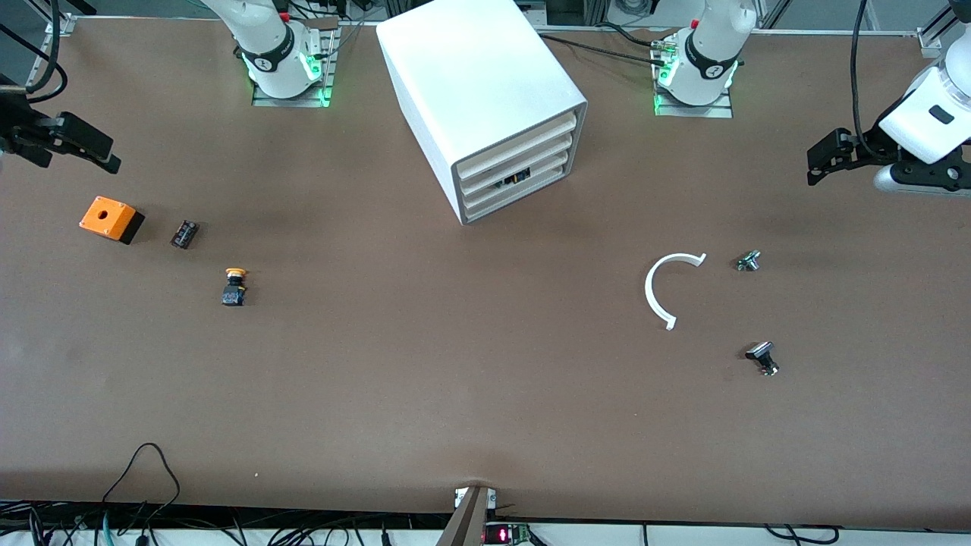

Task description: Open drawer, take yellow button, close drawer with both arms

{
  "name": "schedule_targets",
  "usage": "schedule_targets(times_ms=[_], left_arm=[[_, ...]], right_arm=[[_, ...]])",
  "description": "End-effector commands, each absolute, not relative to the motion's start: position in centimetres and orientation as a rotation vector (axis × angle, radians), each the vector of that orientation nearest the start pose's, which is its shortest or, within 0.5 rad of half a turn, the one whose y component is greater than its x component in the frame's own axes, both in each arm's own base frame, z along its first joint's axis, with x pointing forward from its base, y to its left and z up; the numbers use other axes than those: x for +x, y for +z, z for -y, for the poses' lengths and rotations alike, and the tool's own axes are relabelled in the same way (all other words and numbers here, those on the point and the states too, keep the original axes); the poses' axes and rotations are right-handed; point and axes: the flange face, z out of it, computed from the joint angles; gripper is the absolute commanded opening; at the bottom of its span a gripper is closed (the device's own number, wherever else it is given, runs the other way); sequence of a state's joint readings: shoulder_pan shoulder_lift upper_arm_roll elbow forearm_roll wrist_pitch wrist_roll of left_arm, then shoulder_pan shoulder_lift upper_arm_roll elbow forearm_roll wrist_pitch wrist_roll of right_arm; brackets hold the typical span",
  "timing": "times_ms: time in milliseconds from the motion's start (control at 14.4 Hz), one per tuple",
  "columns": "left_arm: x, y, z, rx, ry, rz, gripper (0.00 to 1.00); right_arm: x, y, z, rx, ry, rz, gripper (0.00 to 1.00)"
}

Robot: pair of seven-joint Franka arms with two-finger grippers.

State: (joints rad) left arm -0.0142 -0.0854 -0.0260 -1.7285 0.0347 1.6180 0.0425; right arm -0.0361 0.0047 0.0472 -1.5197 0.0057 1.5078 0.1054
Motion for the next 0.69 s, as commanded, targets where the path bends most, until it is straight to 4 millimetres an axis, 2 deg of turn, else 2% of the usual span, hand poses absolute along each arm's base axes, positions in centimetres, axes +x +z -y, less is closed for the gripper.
schedule_targets(times_ms=[0, 625], left_arm=[[53.1, 61.0, 2.0, -3.113, 0.051, -0.163, 0.99], [53.2, 61.0, 2.2, -3.112, 0.051, -0.171, 0.99]], right_arm=[[54.5, 62.9, -0.8, -3.114, 0.019, -0.172, 1.00], [54.5, 64.8, -1.4, -3.123, -0.022, -0.140, 1.00]])
